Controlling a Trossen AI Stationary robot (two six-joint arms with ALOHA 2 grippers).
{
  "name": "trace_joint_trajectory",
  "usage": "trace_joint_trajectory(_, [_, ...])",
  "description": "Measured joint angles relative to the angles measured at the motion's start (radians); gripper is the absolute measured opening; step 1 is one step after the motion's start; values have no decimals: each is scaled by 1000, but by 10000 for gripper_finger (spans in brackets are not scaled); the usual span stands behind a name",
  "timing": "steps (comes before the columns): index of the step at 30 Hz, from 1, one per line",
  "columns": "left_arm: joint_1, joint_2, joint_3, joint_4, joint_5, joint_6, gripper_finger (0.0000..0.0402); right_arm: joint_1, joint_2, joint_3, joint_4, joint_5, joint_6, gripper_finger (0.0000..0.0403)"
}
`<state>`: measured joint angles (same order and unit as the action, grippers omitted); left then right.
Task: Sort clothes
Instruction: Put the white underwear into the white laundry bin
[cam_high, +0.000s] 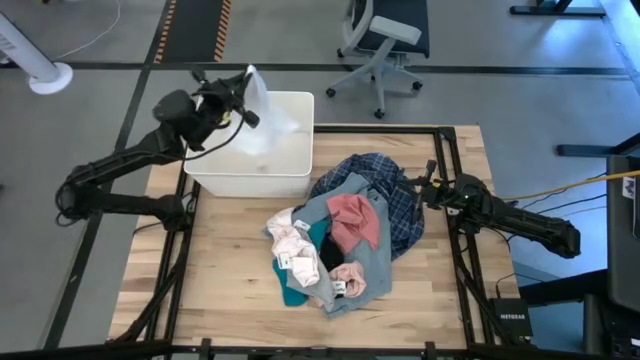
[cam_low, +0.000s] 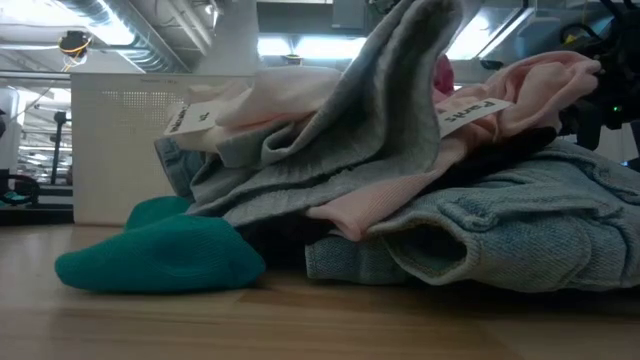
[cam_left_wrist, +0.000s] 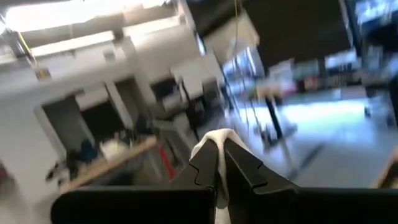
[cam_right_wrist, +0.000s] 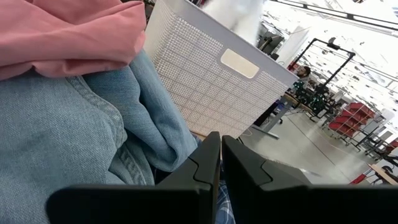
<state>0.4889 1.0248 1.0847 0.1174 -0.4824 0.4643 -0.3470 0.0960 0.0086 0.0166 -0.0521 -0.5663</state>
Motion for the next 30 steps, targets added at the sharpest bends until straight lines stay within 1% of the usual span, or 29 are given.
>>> trace_joint_trajectory(7, [30, 45, 0, -279, -2, -102, 4, 0, 0, 0, 0, 0, 0, 35])
trace_joint_trajectory(10, [31, 73, 0, -392, 5, -180, 4, 0, 0, 0, 0, 0, 0, 35])
trace_joint_trajectory(17, [32, 153, 0, -588, 9, -297, 4, 0, 0, 0, 0, 0, 0, 35])
trace_joint_trajectory(20, [32, 194, 0, -640, 11, -354, 4, 0, 0, 0, 0, 0, 0, 35])
trace_joint_trajectory(25, [32, 246, 0, -659, 11, -368, 6, 0, 0, 0, 0, 0, 0, 35])
trace_joint_trajectory(30, [32, 261, 0, -658, 11, -409, 40, 0, 0, 0, 0, 0, 0, 35])
